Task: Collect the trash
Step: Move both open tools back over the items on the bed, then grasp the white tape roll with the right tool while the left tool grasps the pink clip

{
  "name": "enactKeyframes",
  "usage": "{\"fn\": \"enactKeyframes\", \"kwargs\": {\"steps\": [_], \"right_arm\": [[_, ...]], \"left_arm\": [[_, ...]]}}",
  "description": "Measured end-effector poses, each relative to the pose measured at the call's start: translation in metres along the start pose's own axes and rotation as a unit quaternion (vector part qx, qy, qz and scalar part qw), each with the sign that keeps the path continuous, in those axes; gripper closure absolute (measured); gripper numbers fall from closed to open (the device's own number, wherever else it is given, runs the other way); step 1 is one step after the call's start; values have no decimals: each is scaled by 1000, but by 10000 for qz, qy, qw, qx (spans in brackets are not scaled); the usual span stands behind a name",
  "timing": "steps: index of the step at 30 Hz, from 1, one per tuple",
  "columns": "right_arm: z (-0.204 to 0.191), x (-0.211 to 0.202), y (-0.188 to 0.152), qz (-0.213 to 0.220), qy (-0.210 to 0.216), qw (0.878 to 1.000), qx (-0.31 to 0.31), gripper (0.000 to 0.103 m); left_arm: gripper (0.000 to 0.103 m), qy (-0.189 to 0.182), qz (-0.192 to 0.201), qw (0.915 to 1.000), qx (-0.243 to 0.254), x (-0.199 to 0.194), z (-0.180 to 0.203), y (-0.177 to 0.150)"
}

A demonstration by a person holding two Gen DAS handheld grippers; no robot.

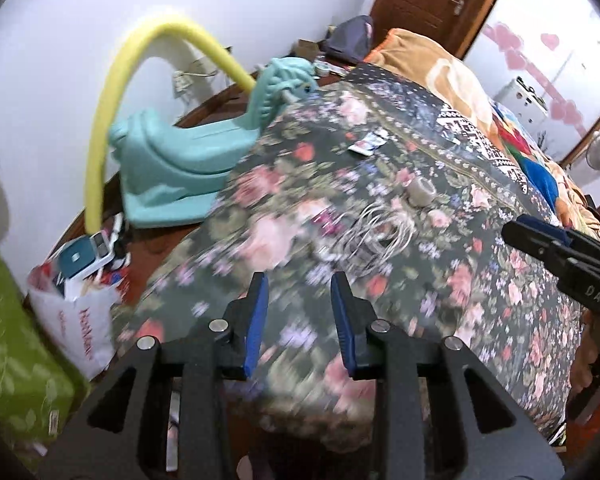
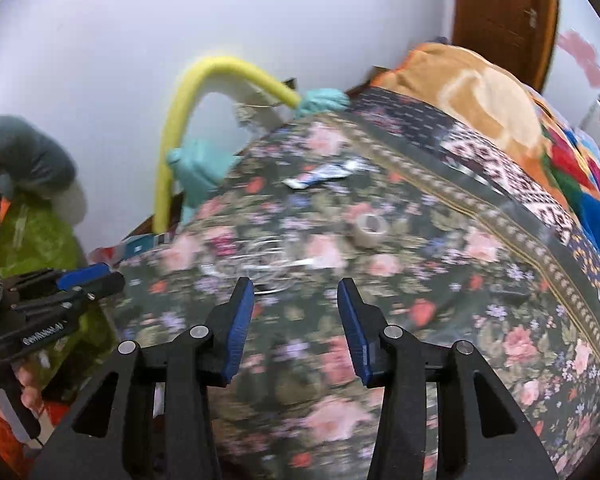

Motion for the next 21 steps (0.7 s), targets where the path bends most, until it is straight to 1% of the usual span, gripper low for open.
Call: {"fn": "enactKeyframes", "kwargs": {"steps": [4,7,10,12,15,17,21], "right_arm": [[31,24,1,-162,-126,9995,247,63],[45,43,0,-254,-119,9986,459,63],[54,67,-1,-355,0,9972,660,63],[57,82,0,-417,91,9962,760,63],[62,105,0,-473,133,9948,891,63],[65,118,0,-511,83,9939,973,63],[72,145,-5,-641,-61,9911,1168,63]], "left_arm": [[72,-93,-42,9999,122,30,17,10],[72,-74,-99,9998,184,52,21,12],[72,67,-200,9997,145,74,15,9],[72,58,-271,9996,25,84,10,7],[72,-64,-259,9996,-99,92,9,6],[72,-107,-164,9998,-40,93,11,7],[73,-274,-133,9995,80,97,16,7]]}}
Point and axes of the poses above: each gripper's, at about its wrist camera, not at the fingertips, and x roughly the way its jaws point, z to its right, y to its top, the point moved 3 cm from there along x, roughly the way its jaws point, and after that the axes turned 14 degrees about z, right-handed, at the moved point
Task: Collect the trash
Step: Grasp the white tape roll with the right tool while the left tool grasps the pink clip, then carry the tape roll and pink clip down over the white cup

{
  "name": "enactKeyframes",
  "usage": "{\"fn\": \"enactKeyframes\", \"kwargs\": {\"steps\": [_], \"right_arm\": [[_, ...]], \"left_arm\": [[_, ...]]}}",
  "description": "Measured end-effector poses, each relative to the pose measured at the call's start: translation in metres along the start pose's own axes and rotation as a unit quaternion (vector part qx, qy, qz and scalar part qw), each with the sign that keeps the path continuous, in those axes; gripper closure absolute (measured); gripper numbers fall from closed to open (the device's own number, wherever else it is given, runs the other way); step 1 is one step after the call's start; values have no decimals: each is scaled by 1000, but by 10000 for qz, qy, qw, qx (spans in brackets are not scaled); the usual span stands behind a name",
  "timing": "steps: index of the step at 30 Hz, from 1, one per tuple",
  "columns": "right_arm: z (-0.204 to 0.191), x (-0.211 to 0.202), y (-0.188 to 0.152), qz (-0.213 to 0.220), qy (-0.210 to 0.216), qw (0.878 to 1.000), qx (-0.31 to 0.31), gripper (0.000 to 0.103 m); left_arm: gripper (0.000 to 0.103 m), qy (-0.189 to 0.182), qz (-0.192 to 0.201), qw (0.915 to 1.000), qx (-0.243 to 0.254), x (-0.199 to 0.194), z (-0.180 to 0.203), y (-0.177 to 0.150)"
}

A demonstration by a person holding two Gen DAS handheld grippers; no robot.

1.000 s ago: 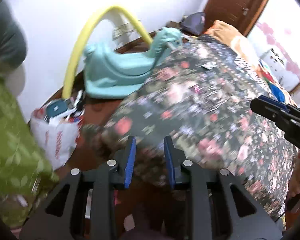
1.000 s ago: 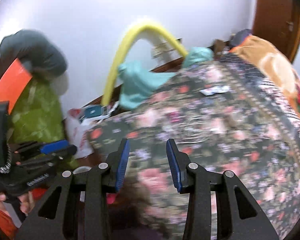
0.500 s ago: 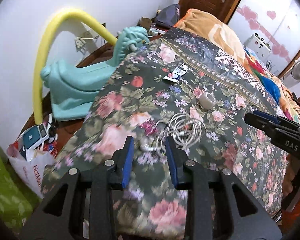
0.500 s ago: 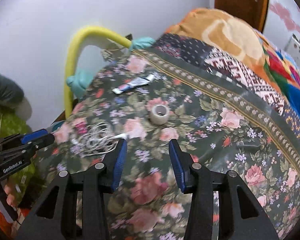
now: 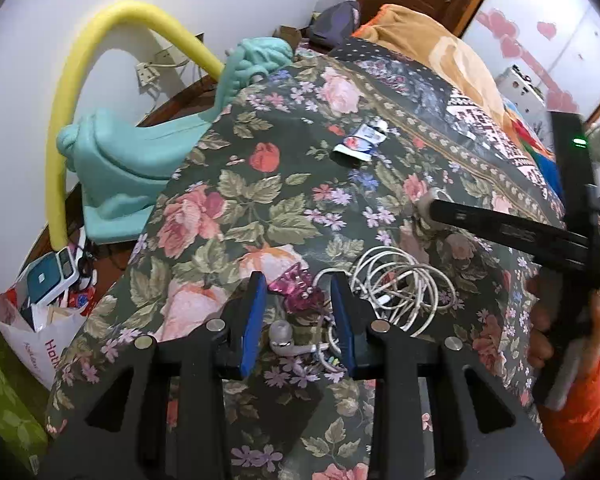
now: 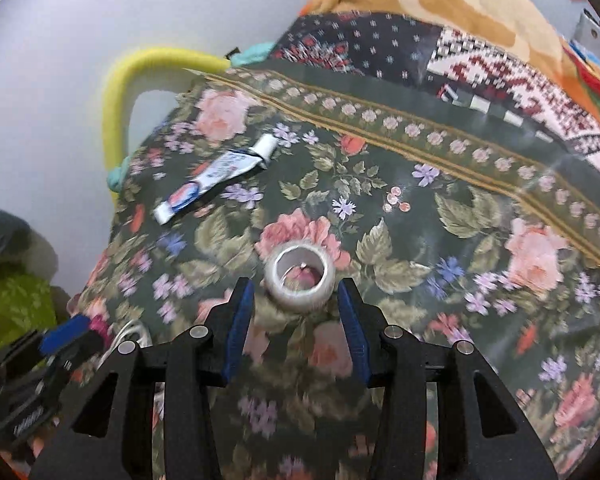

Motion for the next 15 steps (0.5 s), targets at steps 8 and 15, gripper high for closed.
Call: {"fn": "enactKeyframes", "kwargs": {"steps": [8,15], "right_arm": [[-10,4,-4,168,-116,9992,-333,68],[-19,-38,-6,424,-92,9977,-525,68]], "left_arm": [[83,57,39,9998,210,2,5,-1],[83,-70,200,9997,94,-25,16,10]]}}
Point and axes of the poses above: each gripper's, at about its wrist camera, not at the fingertips, and x roughly the way its jaws point, z to its right, y to its top, the point moved 3 cm from there along x, roughly the way its jaws point, and after that the axes turned 14 degrees about z, right-handed, at the moved point
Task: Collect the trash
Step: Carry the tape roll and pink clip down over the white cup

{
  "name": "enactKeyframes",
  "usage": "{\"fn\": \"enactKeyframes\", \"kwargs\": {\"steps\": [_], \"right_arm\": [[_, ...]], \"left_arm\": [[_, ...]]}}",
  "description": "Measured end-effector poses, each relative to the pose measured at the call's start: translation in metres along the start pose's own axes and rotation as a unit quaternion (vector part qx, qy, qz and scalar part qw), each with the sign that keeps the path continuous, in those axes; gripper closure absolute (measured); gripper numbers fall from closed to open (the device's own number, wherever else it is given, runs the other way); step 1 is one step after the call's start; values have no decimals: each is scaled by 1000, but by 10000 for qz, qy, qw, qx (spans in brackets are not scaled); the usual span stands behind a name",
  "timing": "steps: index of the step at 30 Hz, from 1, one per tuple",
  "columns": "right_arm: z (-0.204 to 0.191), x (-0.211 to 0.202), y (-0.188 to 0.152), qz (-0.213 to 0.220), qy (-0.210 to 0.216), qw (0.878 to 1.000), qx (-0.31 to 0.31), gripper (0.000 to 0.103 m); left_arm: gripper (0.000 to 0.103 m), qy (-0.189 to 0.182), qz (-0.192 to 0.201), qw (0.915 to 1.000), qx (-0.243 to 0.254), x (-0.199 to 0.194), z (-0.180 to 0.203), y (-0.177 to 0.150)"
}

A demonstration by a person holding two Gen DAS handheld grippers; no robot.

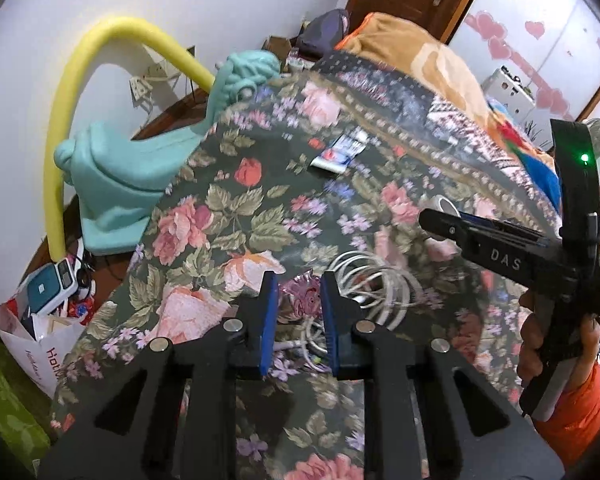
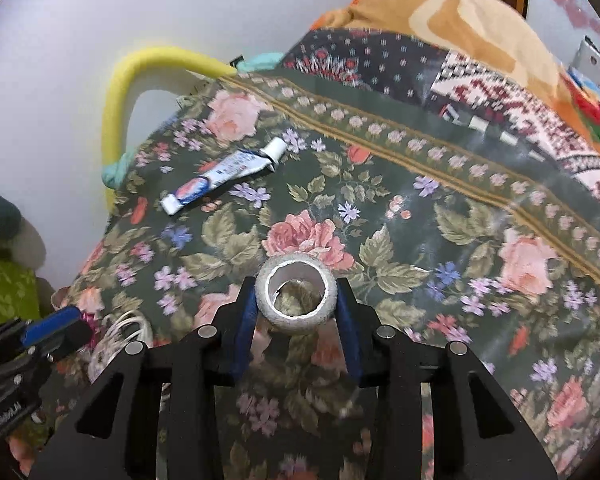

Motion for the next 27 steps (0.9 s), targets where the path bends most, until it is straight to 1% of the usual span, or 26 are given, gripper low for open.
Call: {"fn": "enactKeyframes", "kwargs": {"steps": [7,10,11,14,18,22,27], "right_arm": [[-18,-60,11,362,76,9992,-156,69],[-26,-73,21,491,125,9984,-248,69],[-31,-82,21,525,155,9981,-287,69],[-46,-94,23,605,224,9972,-373,69],[-70,-125,16,701,333,9957,-497,69],[-95,-151,5,758,437,9942,-620,69],[-130,-167,-16,722,575,9929,-756,69]], "left_arm": [[83,37,385,9991,188,-49,19,17],[83,64,514,9985,191,-69,23,21],[83,79,561,9983,170,-78,23,22],[83,140,686,9975,120,-101,21,21],[83,274,823,9962,125,-131,14,14],[83,382,894,9953,31,-161,-1,-1],[83,573,873,9945,-73,-190,-26,-25]]}}
Point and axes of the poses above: each gripper's, at about its wrist camera, not at the fingertips, and x roughly the way its jaws point, z to its right, y to its top, the point moved 3 cm from there along x, roughly the way its jaws point, and after that the axes turned 14 degrees about z, right-handed, at the moved point
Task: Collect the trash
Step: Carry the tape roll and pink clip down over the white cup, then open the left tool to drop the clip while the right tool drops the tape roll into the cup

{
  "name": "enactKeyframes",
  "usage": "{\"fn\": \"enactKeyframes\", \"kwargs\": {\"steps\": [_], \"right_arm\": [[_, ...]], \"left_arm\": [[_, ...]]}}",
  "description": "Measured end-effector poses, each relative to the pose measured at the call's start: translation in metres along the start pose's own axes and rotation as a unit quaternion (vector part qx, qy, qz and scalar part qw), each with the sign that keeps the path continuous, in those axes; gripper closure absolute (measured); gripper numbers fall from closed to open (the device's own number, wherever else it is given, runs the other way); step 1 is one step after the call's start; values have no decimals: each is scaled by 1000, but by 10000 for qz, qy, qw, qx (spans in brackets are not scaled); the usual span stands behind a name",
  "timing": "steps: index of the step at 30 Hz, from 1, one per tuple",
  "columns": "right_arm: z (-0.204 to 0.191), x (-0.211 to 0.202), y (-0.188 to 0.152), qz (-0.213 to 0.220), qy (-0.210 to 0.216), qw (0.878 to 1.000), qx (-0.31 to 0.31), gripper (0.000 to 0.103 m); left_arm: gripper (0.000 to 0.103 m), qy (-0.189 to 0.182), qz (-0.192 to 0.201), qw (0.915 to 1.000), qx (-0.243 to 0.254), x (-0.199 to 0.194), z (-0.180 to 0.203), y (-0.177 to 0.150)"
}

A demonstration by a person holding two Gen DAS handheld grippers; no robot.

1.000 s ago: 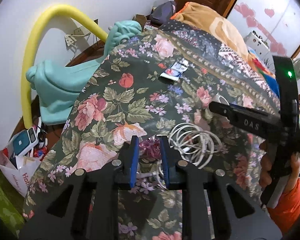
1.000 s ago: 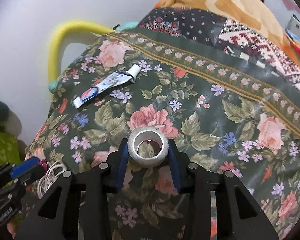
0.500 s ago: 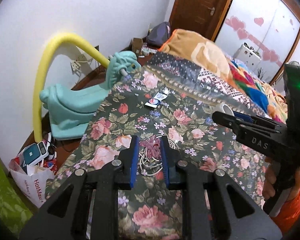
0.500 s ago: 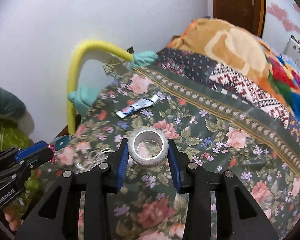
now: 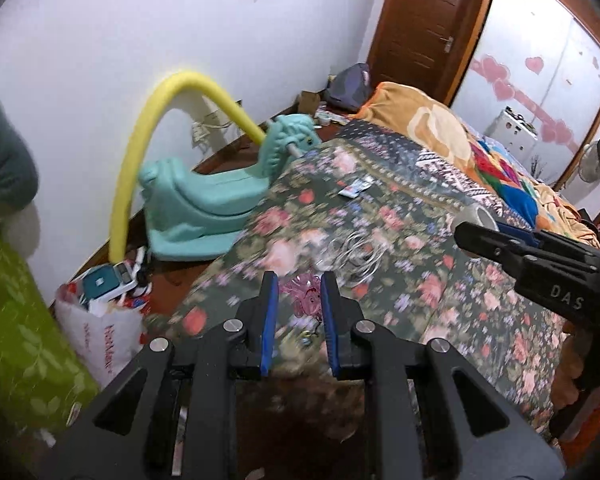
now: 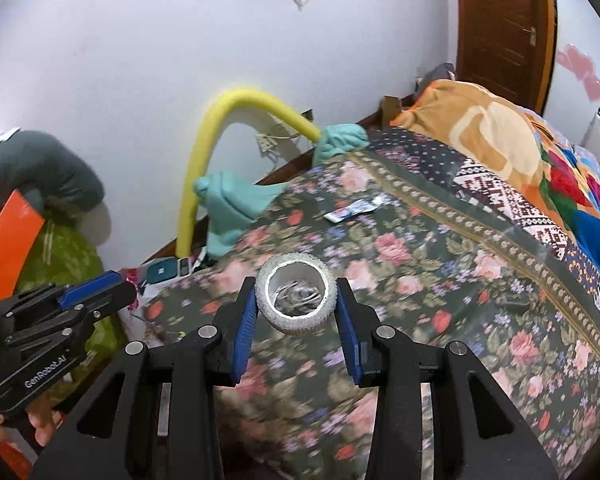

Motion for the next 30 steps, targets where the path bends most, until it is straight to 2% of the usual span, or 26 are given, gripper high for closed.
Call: {"fn": "enactKeyframes", "kwargs": {"steps": [6,15,30], "right_arm": [[-52,-4,-26,-184,232,9995,-102,69],[-130,9,-75,-681,607,9953,-329,68],[-238,55,-147,-1609,1220,9729,-1125,68]], "left_arm": [[83,258,-76,9995,-152,-34,-47,-32],[83,656,-483,9949,-593,-53,-116,-97],[83,1255,-1365,9709,-1517,-58,-208,-208]]}}
Point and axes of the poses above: each gripper's, at about its wrist camera, not at the fingertips, and x roughly the way its jaws point, z to its right, y to its top, the point moved 3 cm from there along x, roughly the way its jaws point, and after that the axes turned 14 degrees about z, right-handed, at the moved point
